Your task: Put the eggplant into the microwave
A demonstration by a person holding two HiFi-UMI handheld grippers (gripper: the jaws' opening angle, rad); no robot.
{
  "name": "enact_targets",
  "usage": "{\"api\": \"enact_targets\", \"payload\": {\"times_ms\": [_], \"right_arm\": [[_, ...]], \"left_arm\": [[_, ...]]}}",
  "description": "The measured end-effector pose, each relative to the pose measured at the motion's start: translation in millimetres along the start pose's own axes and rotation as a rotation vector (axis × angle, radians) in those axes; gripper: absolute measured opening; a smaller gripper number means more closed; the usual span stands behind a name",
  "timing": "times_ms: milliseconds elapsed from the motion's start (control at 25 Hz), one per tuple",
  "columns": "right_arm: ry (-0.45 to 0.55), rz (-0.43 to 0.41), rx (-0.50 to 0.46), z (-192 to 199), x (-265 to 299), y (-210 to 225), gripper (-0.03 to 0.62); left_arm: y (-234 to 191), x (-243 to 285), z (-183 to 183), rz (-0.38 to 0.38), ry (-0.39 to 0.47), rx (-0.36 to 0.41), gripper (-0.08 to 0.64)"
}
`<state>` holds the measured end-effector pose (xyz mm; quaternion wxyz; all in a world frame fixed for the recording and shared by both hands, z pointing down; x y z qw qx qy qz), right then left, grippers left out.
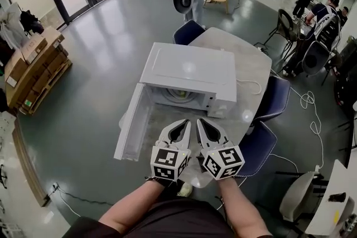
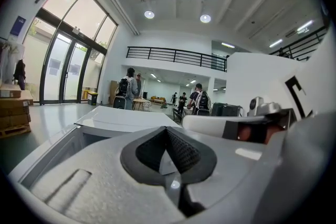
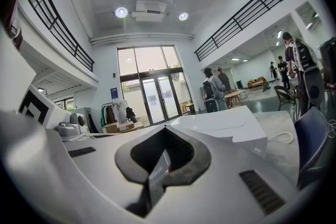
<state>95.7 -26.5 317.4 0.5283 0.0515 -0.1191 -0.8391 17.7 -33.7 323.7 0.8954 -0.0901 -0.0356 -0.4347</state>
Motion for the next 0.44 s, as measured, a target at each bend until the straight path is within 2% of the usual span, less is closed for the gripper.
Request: {"api": "enact_targets", "payload": {"times_ms": [440], "right_arm": [[0.024, -0.011, -0.037, -9, -16, -13, 0.0]], "left_arm": [[10, -27, -12, -0.026, 0.029, 0.015, 0.008]]}}
Point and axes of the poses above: the fingertips, and each gripper's own axes: x forward along the fingers, y to its right, z out of its underside, the point moved 4 cm from there along -x, backward along the fingers, and after that the axes turned 3 degrees about y, right-handed, at the moved point
